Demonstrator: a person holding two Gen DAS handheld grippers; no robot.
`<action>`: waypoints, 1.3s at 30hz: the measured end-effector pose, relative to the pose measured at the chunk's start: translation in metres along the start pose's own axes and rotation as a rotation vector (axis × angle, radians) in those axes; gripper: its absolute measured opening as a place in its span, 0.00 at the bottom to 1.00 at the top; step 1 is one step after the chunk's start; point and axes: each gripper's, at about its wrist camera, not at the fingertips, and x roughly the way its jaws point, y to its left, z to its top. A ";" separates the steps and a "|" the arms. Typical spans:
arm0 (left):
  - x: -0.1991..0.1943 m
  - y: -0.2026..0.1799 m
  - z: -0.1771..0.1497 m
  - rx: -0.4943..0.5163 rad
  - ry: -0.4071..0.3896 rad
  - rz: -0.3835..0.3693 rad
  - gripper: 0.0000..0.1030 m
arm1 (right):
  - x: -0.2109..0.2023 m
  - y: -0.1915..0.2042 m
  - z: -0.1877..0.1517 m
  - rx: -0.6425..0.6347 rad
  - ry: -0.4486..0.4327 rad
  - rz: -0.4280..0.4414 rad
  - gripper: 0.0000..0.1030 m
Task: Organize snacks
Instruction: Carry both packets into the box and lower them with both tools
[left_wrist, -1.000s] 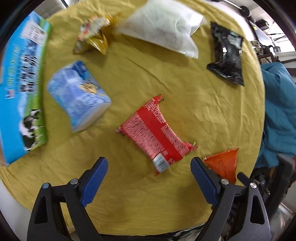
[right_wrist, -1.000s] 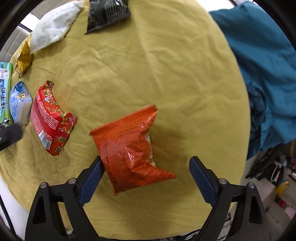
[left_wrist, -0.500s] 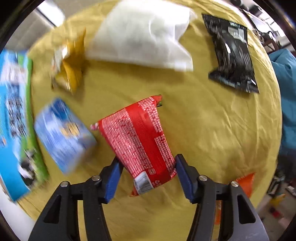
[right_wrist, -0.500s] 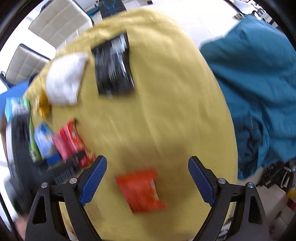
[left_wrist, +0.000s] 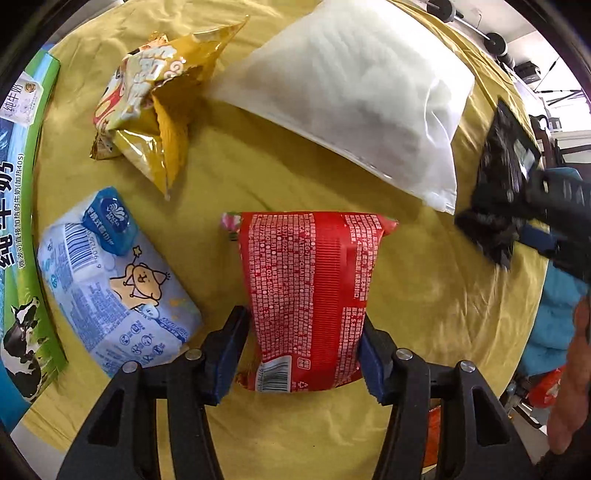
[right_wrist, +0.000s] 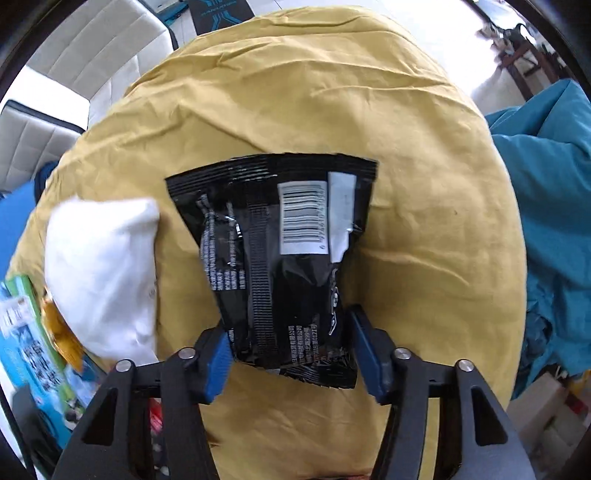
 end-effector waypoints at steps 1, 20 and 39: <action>0.001 0.003 0.004 0.004 -0.007 0.001 0.46 | 0.000 -0.002 -0.006 -0.012 0.017 -0.005 0.56; -0.002 0.000 -0.003 0.078 -0.036 0.050 0.40 | -0.011 -0.098 -0.108 0.054 0.090 0.059 0.53; -0.161 0.051 -0.081 0.063 -0.318 -0.078 0.39 | -0.170 -0.016 -0.186 -0.150 -0.116 0.197 0.47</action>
